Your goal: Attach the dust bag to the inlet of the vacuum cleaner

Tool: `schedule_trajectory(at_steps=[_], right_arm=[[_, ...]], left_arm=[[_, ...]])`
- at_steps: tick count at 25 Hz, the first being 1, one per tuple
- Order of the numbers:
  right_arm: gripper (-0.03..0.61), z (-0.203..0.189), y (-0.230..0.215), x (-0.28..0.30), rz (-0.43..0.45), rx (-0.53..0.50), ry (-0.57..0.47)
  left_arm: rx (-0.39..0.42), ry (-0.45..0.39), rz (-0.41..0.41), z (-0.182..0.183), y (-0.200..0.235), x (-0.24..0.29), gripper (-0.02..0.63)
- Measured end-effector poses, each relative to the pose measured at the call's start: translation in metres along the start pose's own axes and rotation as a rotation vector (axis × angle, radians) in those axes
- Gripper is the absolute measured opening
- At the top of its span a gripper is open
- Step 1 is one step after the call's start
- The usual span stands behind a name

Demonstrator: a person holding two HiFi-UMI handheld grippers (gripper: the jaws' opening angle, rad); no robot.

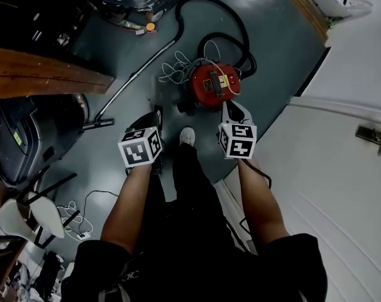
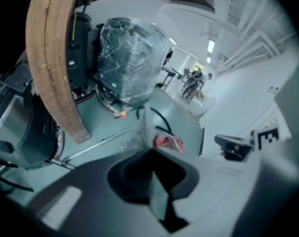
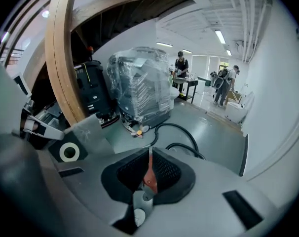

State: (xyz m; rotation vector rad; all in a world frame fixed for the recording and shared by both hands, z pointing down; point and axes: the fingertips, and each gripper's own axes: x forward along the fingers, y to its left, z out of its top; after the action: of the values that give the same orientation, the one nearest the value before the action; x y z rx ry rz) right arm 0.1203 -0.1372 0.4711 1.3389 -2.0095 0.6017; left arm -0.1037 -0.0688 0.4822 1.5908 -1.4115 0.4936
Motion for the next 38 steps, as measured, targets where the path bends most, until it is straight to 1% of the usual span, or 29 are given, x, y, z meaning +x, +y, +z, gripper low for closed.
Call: schedule_trajectory(at_steps=[3, 4, 5, 6, 9, 12, 15, 18, 21, 24, 25, 29, 31, 35, 38], right_arm=[[0.005, -0.028, -0.006, 0.045, 0.019, 0.012, 0.040], [0.050, -0.039, -0.009, 0.061, 0.027, 0.018, 0.054], [0.106, -0.050, -0.012, 0.079, 0.031, 0.020, 0.073], [0.133, -0.062, -0.016, 0.096, 0.027, 0.015, 0.095], [0.149, -0.091, -0.030, 0.141, -0.003, -0.015, 0.164], [0.172, -0.125, -0.041, 0.172, -0.027, -0.060, 0.260], [0.181, -0.146, -0.055, 0.198, -0.047, -0.099, 0.329], [0.183, -0.155, -0.065, 0.217, -0.052, -0.096, 0.369], [0.183, -0.170, -0.069, 0.234, -0.023, -0.092, 0.421], [0.175, -0.177, -0.069, 0.241, -0.002, -0.111, 0.463], [0.138, -0.176, -0.067, 0.242, 0.009, -0.106, 0.467], [0.132, -0.193, -0.061, 0.256, 0.102, -0.051, 0.483], [0.132, -0.186, -0.059, 0.250, 0.101, -0.063, 0.495], [0.130, -0.200, -0.063, 0.258, 0.112, -0.052, 0.495], [0.130, -0.197, -0.063, 0.260, 0.121, -0.069, 0.478]], left_arm=[[-0.078, 0.001, -0.002, -0.024, 0.023, 0.040, 0.014], [-0.092, 0.006, 0.000, -0.029, 0.027, 0.051, 0.014], [-0.095, 0.014, 0.009, -0.033, 0.031, 0.060, 0.014], [-0.091, 0.024, 0.025, -0.038, 0.035, 0.067, 0.014], [-0.078, 0.042, 0.054, -0.056, 0.045, 0.092, 0.014], [-0.072, 0.062, 0.050, -0.085, 0.048, 0.117, 0.014], [-0.077, 0.081, 0.050, -0.107, 0.047, 0.140, 0.012], [-0.086, 0.094, 0.056, -0.123, 0.046, 0.160, 0.012], [-0.107, 0.103, 0.063, -0.133, 0.046, 0.175, 0.012], [-0.129, 0.110, 0.068, -0.141, 0.046, 0.187, 0.012], [-0.135, 0.112, 0.066, -0.142, 0.047, 0.190, 0.012], [-0.131, 0.119, 0.049, -0.149, 0.047, 0.200, 0.012], [-0.129, 0.124, 0.049, -0.154, 0.046, 0.204, 0.012], [-0.151, 0.129, 0.049, -0.161, 0.047, 0.213, 0.012], [-0.171, 0.126, 0.057, -0.168, 0.052, 0.222, 0.012]])
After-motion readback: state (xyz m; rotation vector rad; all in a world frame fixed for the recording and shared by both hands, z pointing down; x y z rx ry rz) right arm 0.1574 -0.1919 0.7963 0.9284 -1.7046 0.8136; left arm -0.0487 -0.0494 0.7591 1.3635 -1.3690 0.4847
